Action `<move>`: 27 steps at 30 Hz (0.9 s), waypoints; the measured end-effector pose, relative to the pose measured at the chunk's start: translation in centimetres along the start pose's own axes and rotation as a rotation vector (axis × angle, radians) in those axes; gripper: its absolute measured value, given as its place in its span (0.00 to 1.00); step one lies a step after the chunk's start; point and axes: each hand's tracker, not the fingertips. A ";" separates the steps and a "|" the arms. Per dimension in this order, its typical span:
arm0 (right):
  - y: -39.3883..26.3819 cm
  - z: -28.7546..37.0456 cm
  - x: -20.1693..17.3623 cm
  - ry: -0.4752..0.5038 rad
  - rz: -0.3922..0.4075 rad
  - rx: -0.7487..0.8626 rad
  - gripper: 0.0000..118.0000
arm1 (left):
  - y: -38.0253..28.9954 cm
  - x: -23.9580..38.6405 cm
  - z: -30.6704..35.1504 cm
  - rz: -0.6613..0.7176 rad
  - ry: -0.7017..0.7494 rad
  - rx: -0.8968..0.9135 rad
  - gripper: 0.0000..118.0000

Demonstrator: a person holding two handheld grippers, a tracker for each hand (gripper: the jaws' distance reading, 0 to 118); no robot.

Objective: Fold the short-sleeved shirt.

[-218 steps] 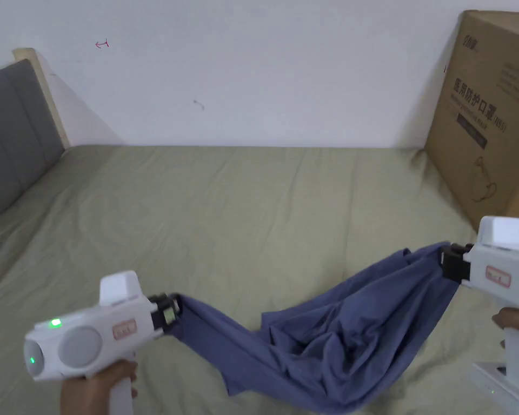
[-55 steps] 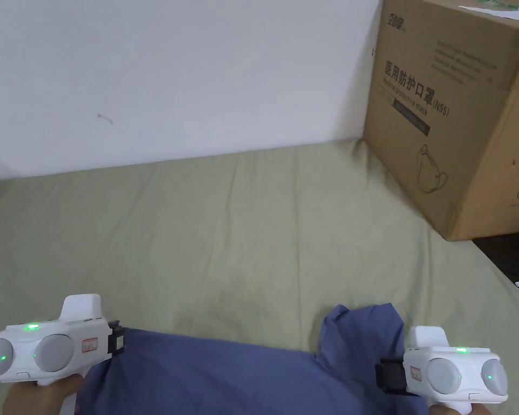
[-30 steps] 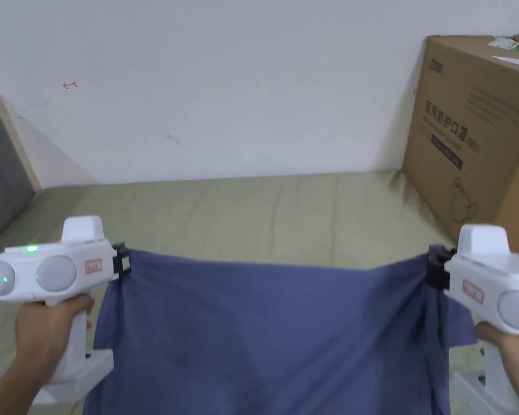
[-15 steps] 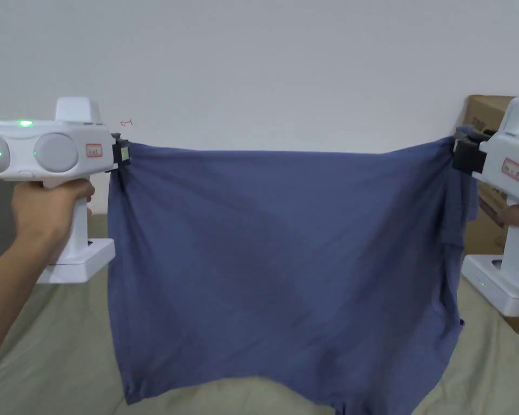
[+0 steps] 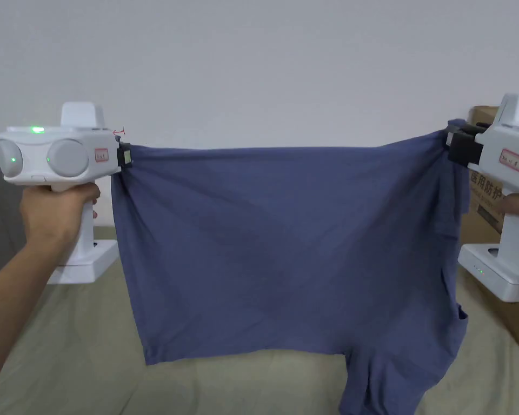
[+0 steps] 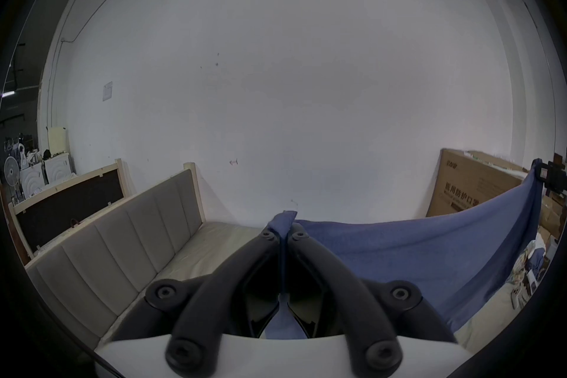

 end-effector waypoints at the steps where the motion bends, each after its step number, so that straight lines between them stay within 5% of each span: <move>1: -1.0 -0.5 0.3 0.005 0.003 -0.017 0.05 | -1.0 0.1 -0.6 -0.007 -0.002 -0.015 0.00; 4: -4.6 -1.8 1.2 0.079 -0.021 -0.091 0.05 | -4.8 0.6 -2.5 -0.019 -0.004 -0.070 0.00; 11: -14.1 -2.4 3.2 0.081 -0.088 -0.240 0.05 | -14.1 1.1 -3.6 -0.036 -0.028 -0.193 0.00; 12: -15.0 -2.0 3.2 0.113 -0.027 -0.137 0.05 | -15.4 1.0 -3.5 -0.037 -0.032 -0.219 0.00; 14: -17.3 -1.2 3.4 0.112 -0.040 -0.179 0.05 | -17.9 0.8 -2.8 -0.032 -0.033 -0.252 0.00; 16: -19.4 0.1 3.2 0.163 -0.122 -0.264 0.05 | -20.2 0.6 -1.7 -0.029 -0.040 -0.287 0.00; 19: -22.5 2.6 3.3 0.180 -0.140 -0.320 0.05 | -23.6 -0.1 0.5 -0.030 -0.043 -0.342 0.00; 20: -23.6 3.1 3.8 0.062 -0.112 -0.332 0.05 | -24.8 -0.3 1.4 -0.027 -0.041 -0.366 0.00; 27: -29.8 11.0 2.7 0.133 -0.080 -0.393 0.05 | -32.9 -2.9 7.5 -0.002 -0.034 -0.484 0.00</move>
